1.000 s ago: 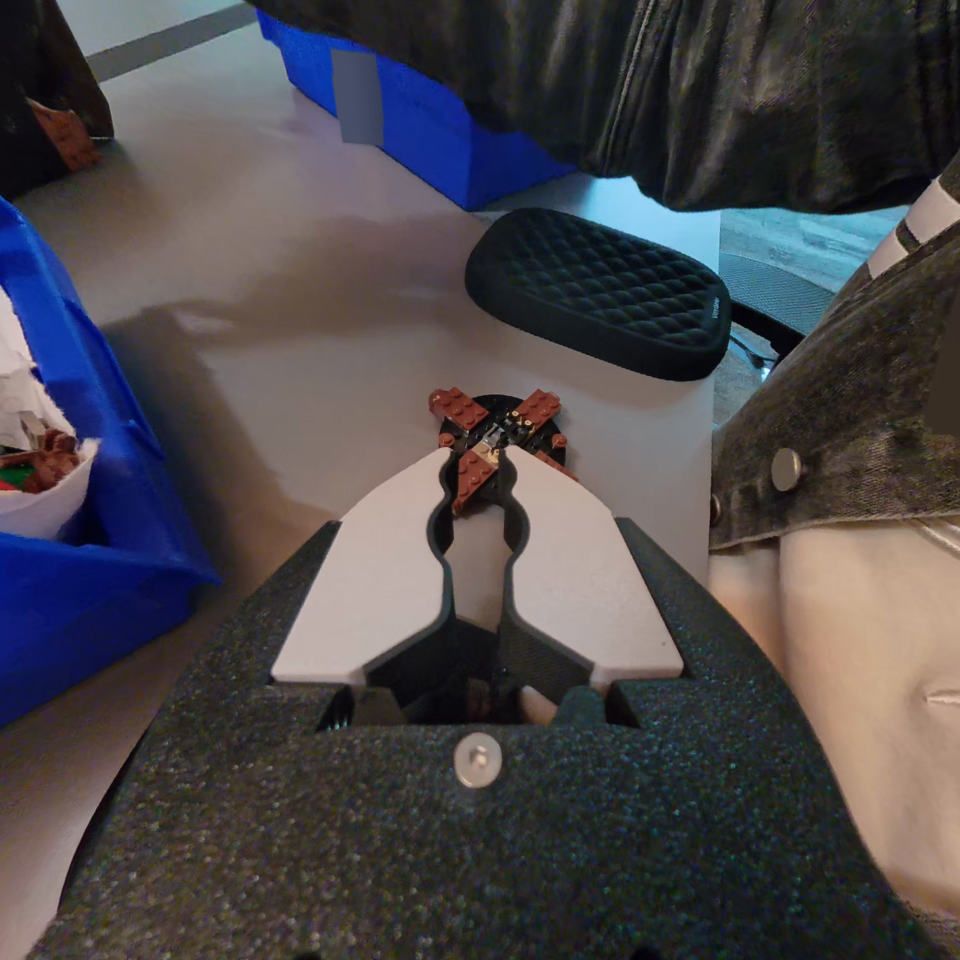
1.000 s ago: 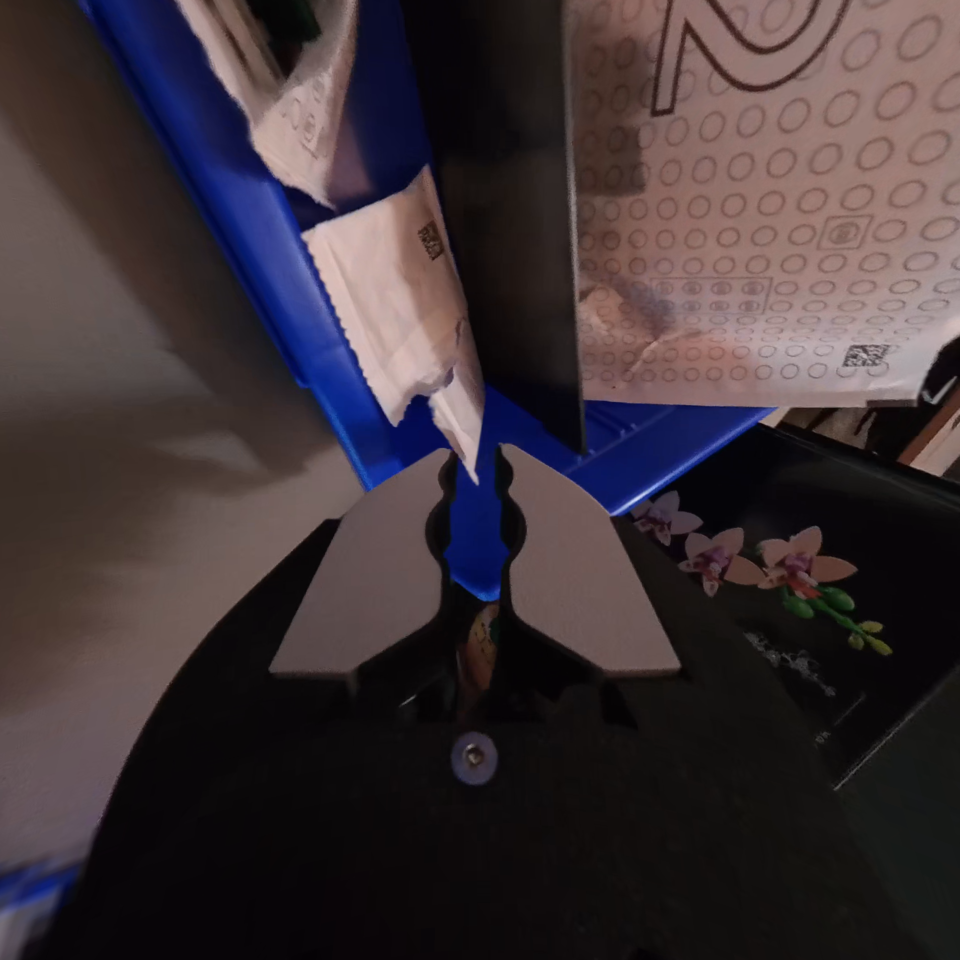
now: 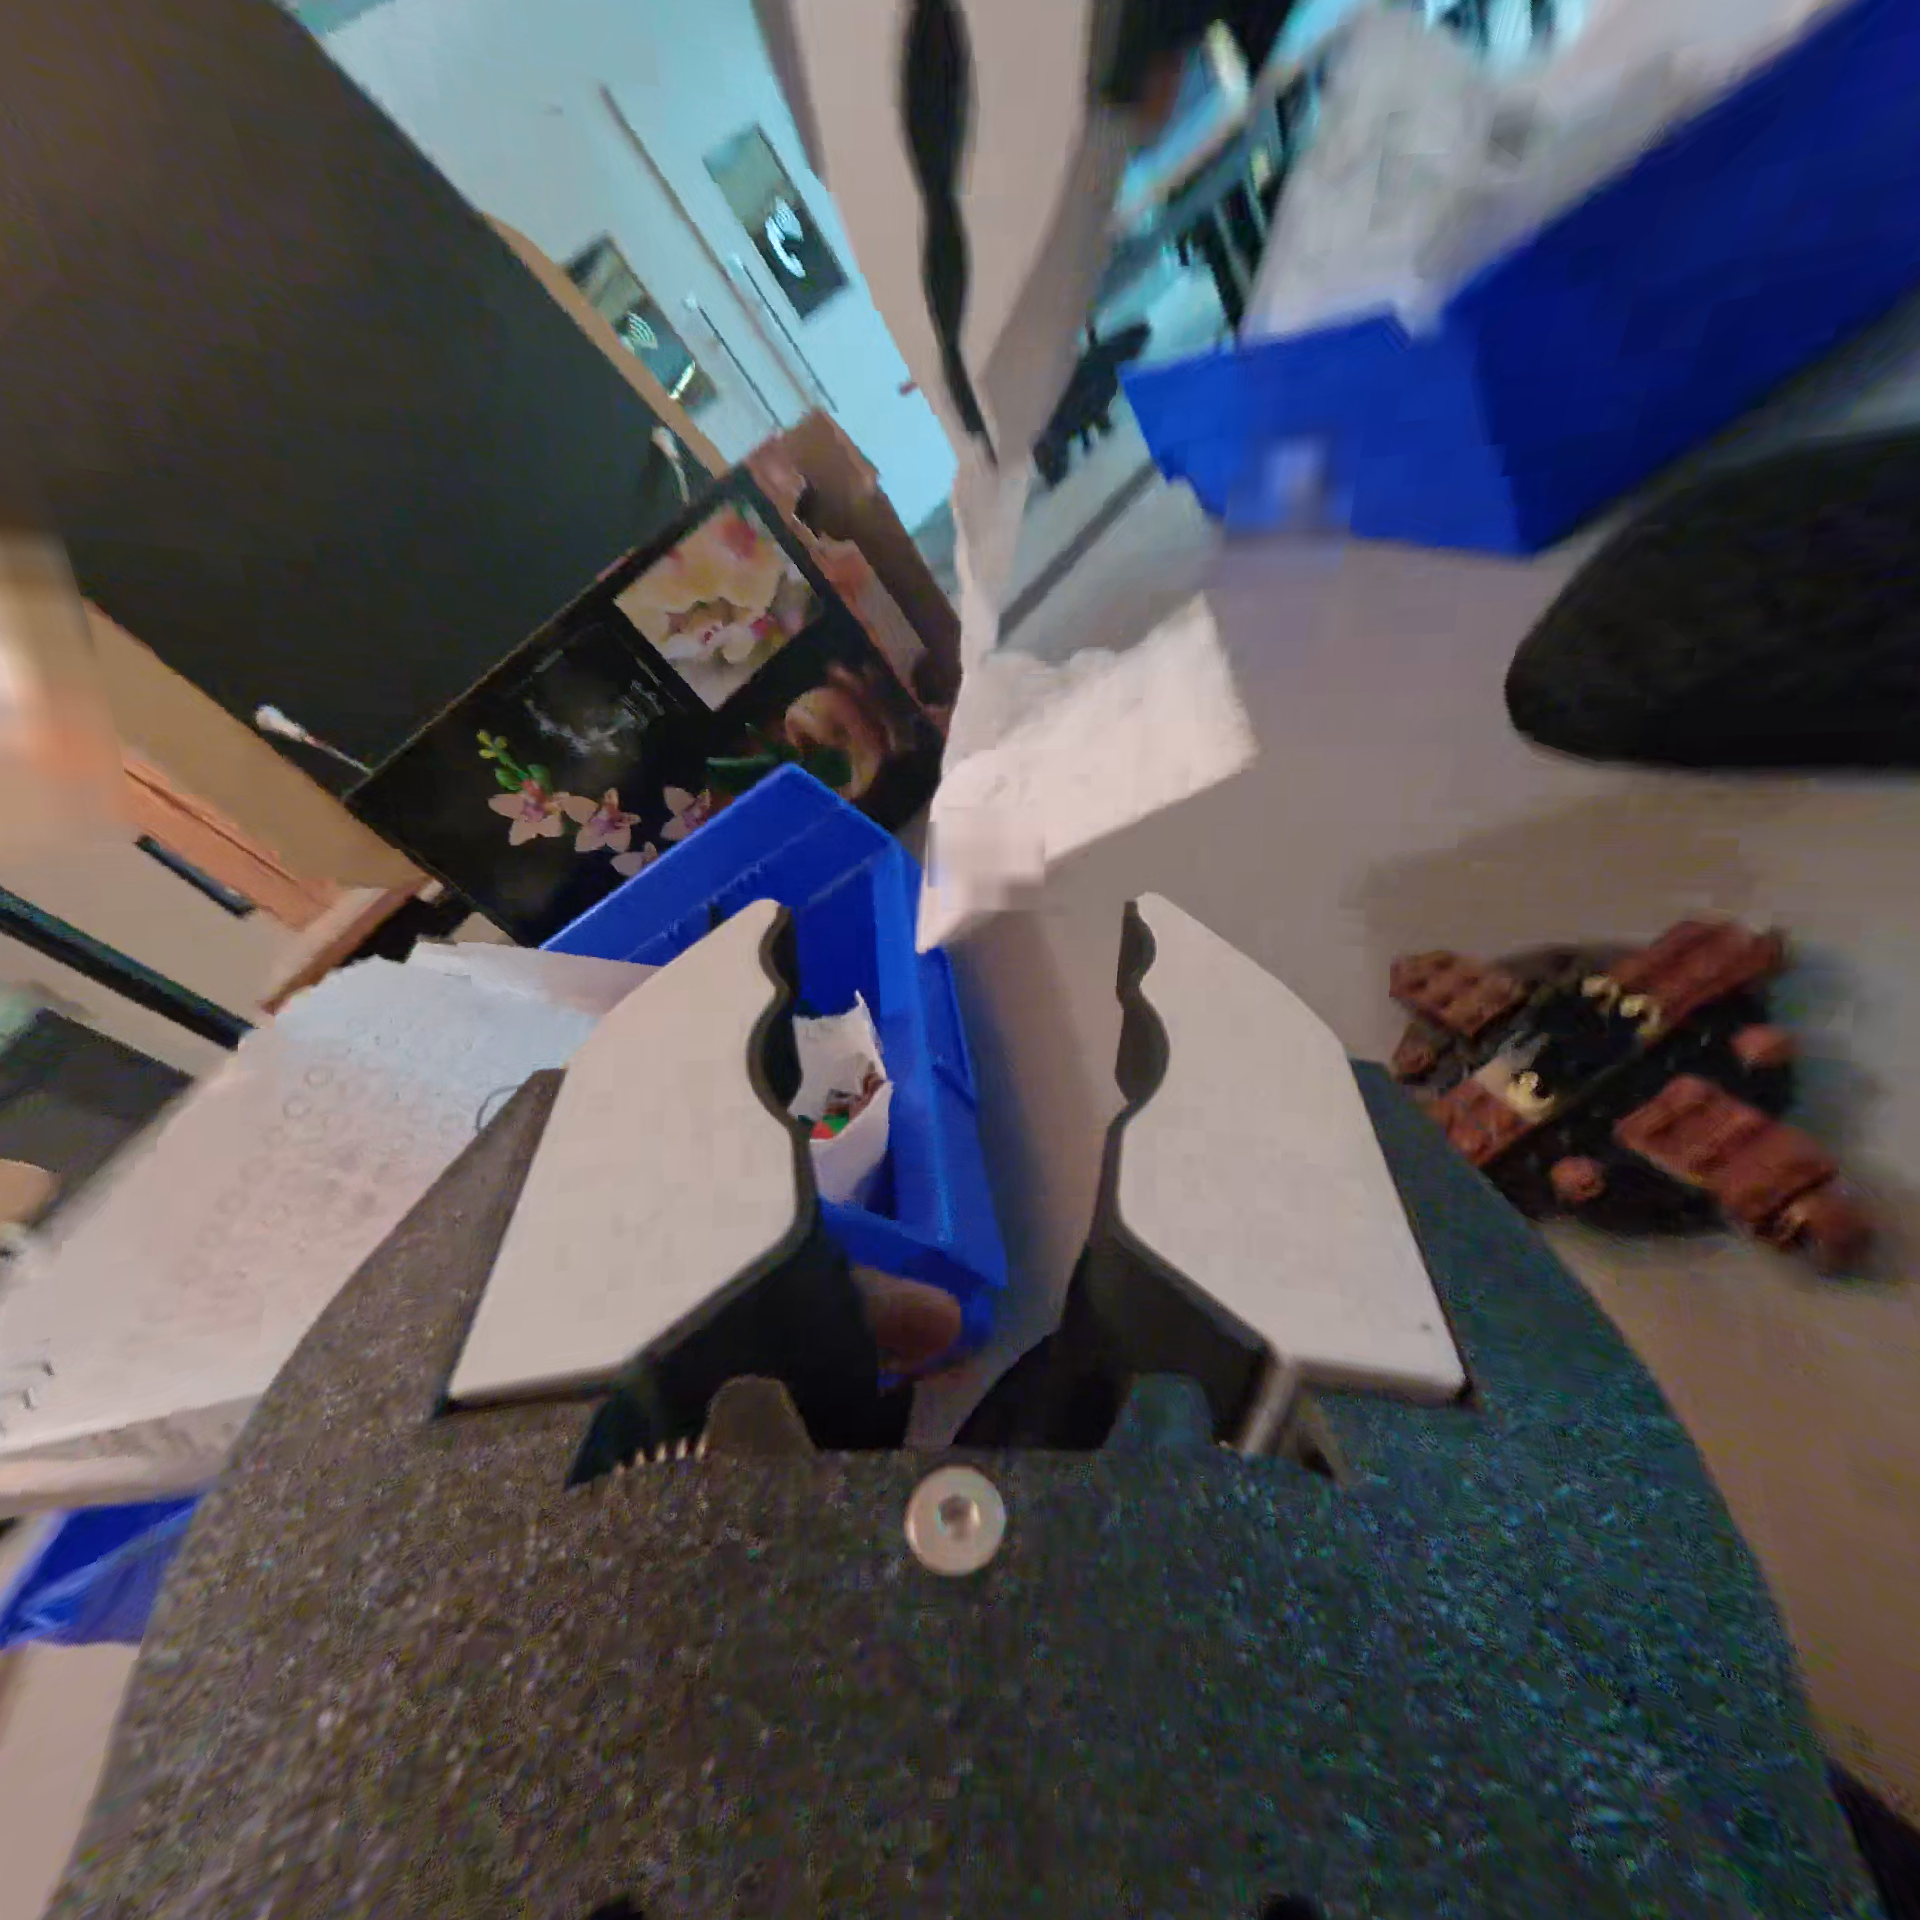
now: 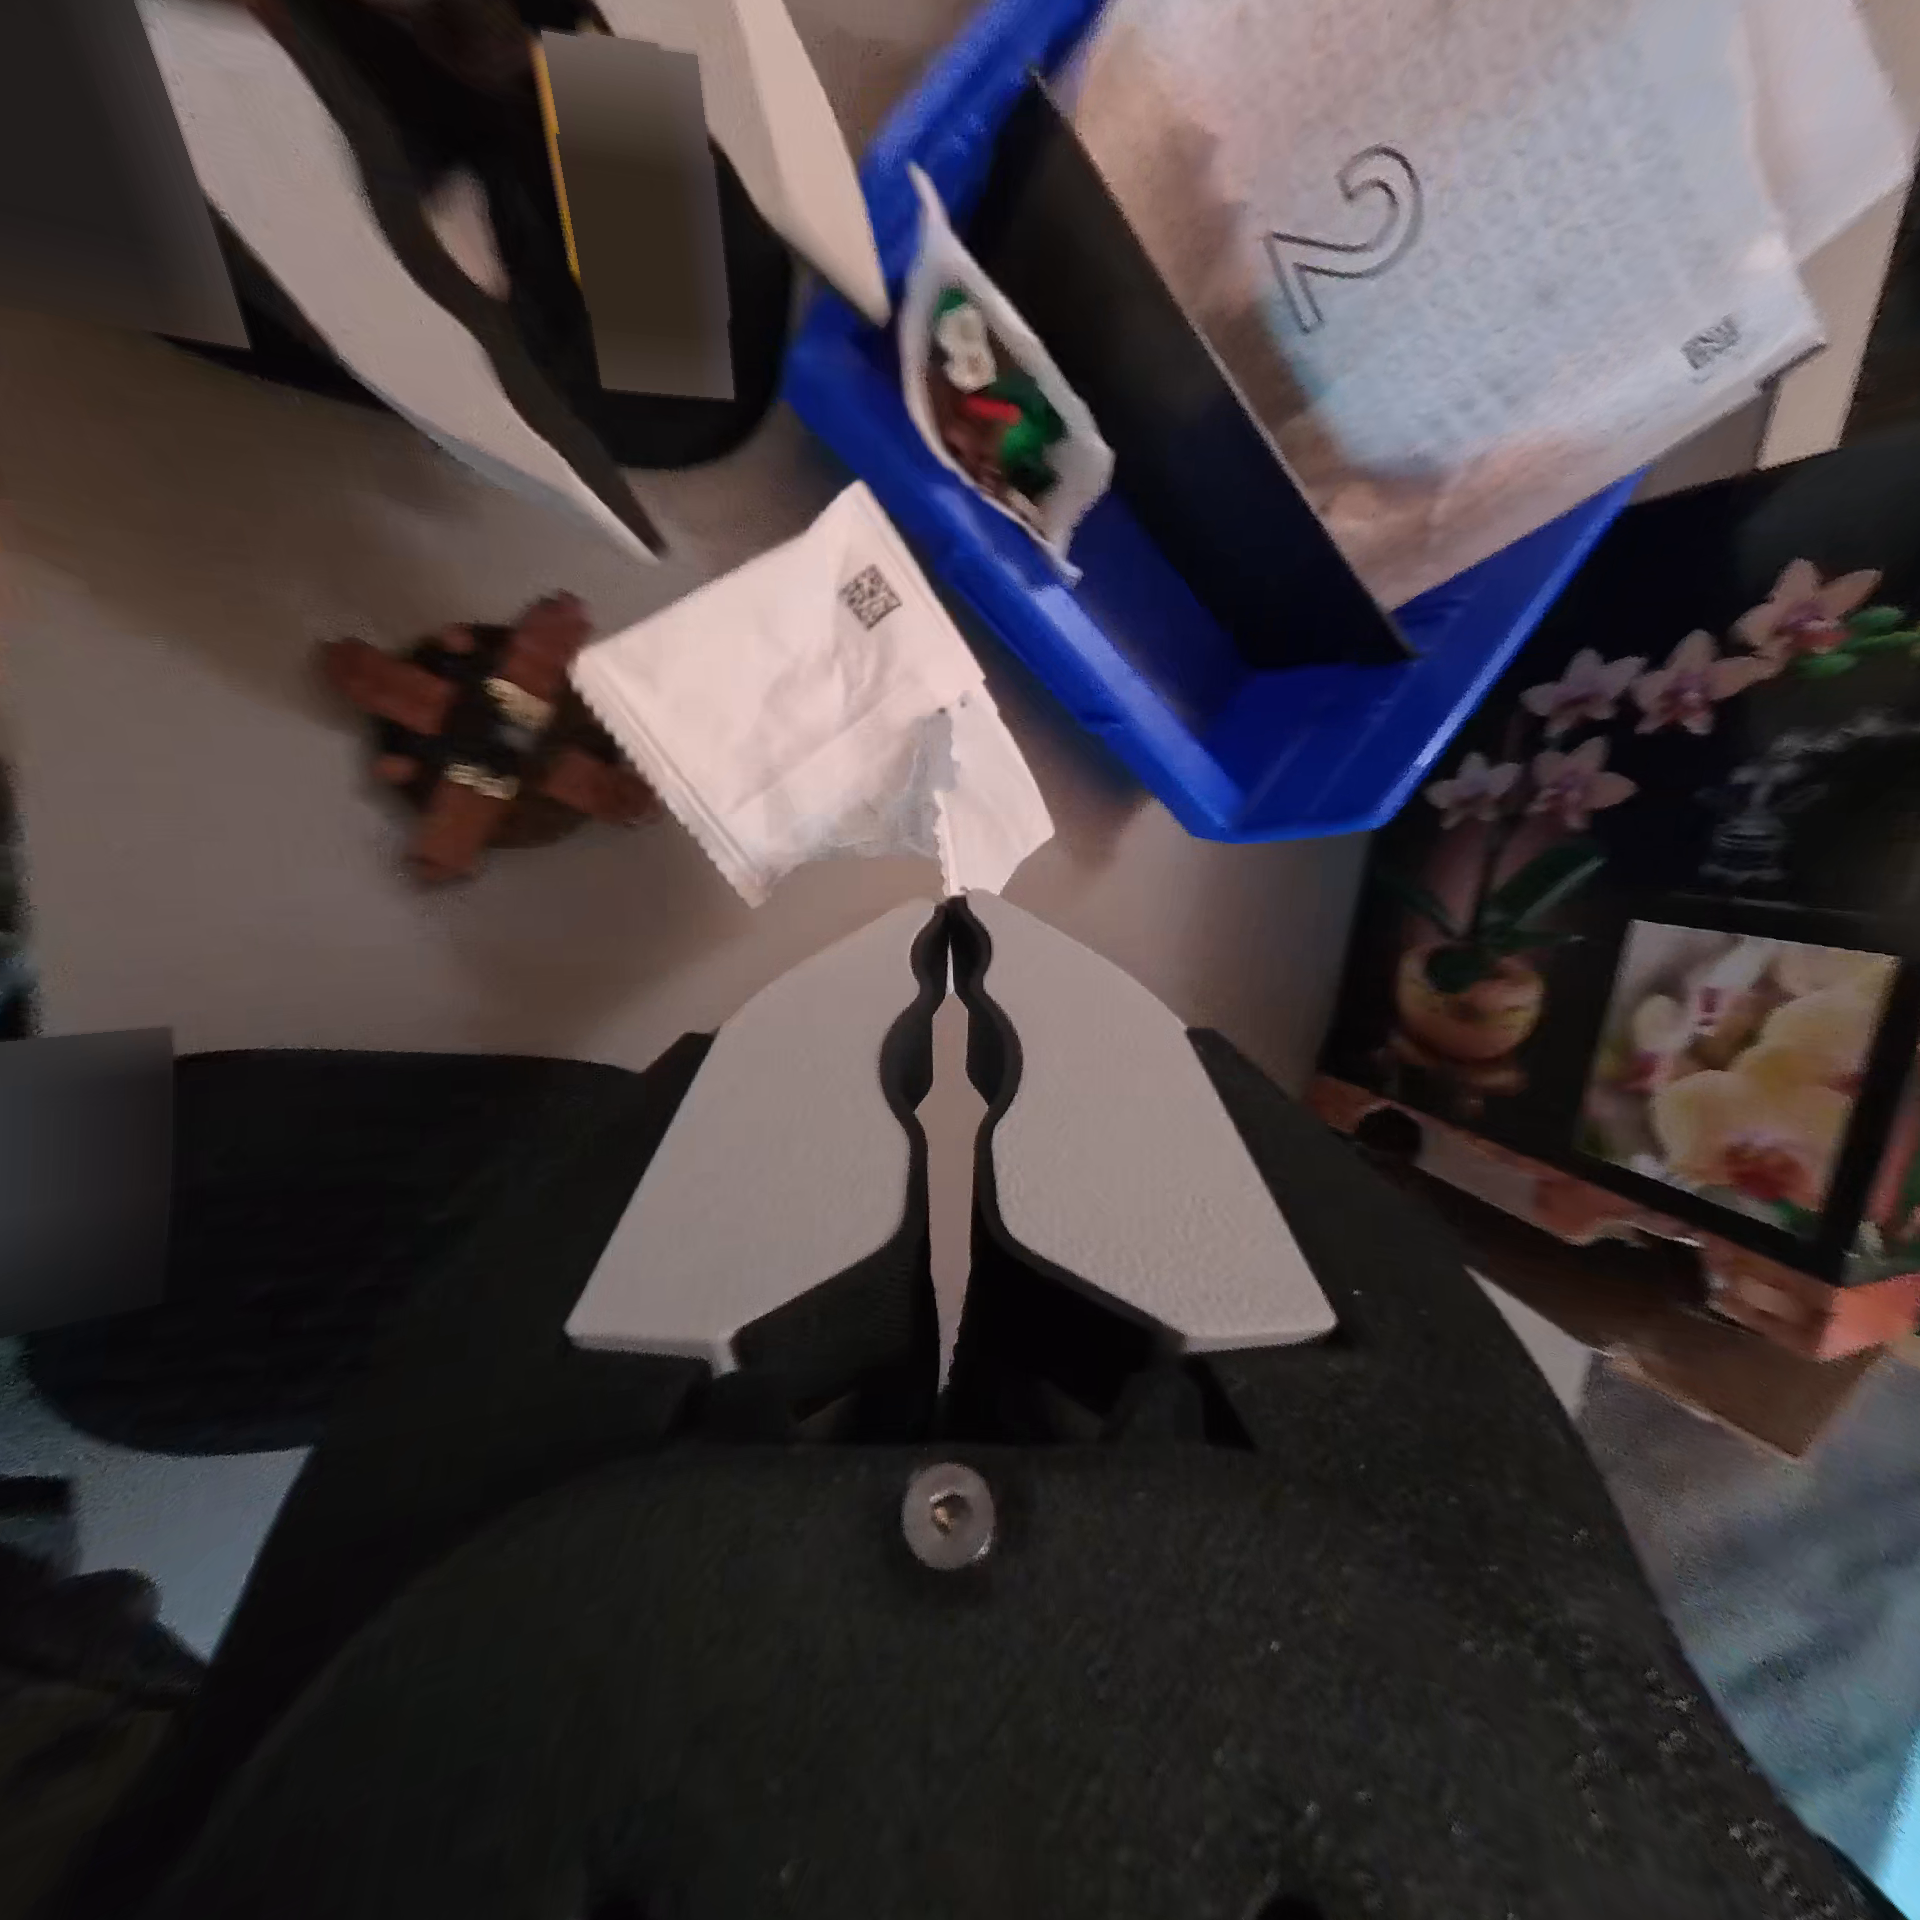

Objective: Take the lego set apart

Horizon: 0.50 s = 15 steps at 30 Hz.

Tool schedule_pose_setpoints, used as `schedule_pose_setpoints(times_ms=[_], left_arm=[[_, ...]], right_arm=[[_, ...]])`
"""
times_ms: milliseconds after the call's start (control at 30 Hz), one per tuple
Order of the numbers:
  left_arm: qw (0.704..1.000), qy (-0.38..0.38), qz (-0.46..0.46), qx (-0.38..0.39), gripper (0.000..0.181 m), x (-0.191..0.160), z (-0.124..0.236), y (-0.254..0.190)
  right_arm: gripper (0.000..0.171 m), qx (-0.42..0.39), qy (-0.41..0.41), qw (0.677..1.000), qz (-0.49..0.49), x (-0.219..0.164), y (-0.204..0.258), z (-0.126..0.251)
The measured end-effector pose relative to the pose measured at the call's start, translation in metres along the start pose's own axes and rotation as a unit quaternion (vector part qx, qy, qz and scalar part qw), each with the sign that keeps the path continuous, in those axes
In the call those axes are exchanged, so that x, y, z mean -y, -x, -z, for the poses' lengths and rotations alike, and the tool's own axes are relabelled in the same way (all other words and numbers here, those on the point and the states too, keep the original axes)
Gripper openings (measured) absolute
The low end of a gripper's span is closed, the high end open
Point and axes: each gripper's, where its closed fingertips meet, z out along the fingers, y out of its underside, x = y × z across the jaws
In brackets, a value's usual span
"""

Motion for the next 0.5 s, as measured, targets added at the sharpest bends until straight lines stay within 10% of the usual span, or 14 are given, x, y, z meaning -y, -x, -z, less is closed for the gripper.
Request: schedule_pose_setpoints(times_ms=[200, 267, 400, 500], left_arm=[[0.991, -0.012, -0.132, 0.0, 0.047, 0.021, -0.005, -0.033], [0.992, -0.033, -0.114, 0.031, 0.008, 0.028, -0.003, -0.025], [0.989, -0.109, 0.086, -0.047, 0.0, 0.043, 0.007, -0.024], [0.931, -0.194, 0.282, -0.123, 0.001, 0.058, 0.023, -0.011]], right_arm=[[0.0, 0.039, -0.027, 0.999, -0.022, 0.011, 0.044, 0.018], [0.0, 0.054, -0.058, 0.997, -0.022, 0.018, 0.053, 0.025], [0.002, 0.027, -0.134, 0.99, -0.045, 0.03, 0.049, 0.036], [0.016, -0.022, -0.274, 0.96, -0.054, 0.049, 0.045, 0.063]])
